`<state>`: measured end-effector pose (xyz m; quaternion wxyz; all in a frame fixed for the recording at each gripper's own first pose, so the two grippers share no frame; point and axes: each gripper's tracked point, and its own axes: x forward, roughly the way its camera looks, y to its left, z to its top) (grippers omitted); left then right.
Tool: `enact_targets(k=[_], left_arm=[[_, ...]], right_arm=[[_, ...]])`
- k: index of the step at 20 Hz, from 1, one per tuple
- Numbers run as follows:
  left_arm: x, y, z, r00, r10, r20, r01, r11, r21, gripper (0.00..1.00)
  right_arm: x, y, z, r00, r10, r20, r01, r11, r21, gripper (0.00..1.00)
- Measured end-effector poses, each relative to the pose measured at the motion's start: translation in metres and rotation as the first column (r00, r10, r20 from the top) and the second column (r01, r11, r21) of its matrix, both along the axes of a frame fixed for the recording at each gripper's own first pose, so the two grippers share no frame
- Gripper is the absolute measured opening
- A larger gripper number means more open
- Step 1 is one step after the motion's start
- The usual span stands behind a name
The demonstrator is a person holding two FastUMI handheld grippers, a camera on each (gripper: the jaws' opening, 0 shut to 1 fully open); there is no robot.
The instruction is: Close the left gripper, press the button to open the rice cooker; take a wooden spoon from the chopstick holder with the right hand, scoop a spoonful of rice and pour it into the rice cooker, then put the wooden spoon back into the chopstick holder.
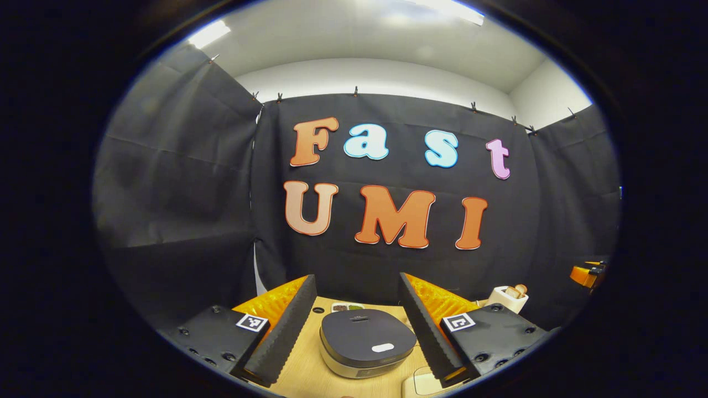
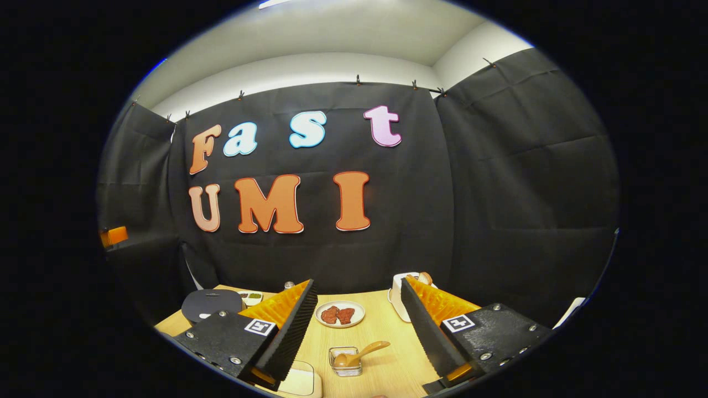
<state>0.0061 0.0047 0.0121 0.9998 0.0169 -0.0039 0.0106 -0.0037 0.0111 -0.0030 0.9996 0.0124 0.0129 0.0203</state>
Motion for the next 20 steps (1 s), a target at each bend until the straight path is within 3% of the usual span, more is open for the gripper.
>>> enact_targets(k=[7,10,15,16,17,20], left_arm=[[0.006,0.009,-0.003,0.999,0.047,-0.016,-0.047,0.998,0.042,1.00],[0.009,0.006,-0.009,0.999,0.041,-0.036,-0.039,0.998,0.044,0.85],[0.013,-0.007,-0.009,0.999,-0.022,-0.042,0.022,1.000,-0.002,0.29],[0.016,-0.001,-0.009,0.999,-0.005,-0.036,0.005,1.000,0.013,0.24],[0.016,-0.005,-0.011,0.998,-0.029,-0.048,0.031,0.999,0.031,0.06],[0.021,-0.036,-0.025,0.988,-0.117,-0.097,0.122,0.991,0.051,0.08]], right_arm=[[0.002,0.002,0.004,1.000,0.016,-0.004,-0.016,1.000,0.020,0.94],[0.004,0.000,0.009,1.000,0.007,0.006,-0.007,1.000,0.009,0.94],[0.002,0.000,0.006,1.000,0.019,-0.005,-0.019,1.000,0.015,0.94],[0.002,0.003,0.006,1.000,0.029,-0.006,-0.029,0.999,0.014,0.94],[0.002,0.002,0.004,0.999,0.032,-0.007,-0.032,0.999,0.011,0.94],[0.004,0.002,0.004,1.000,0.029,-0.009,-0.029,1.000,-0.002,0.94]])
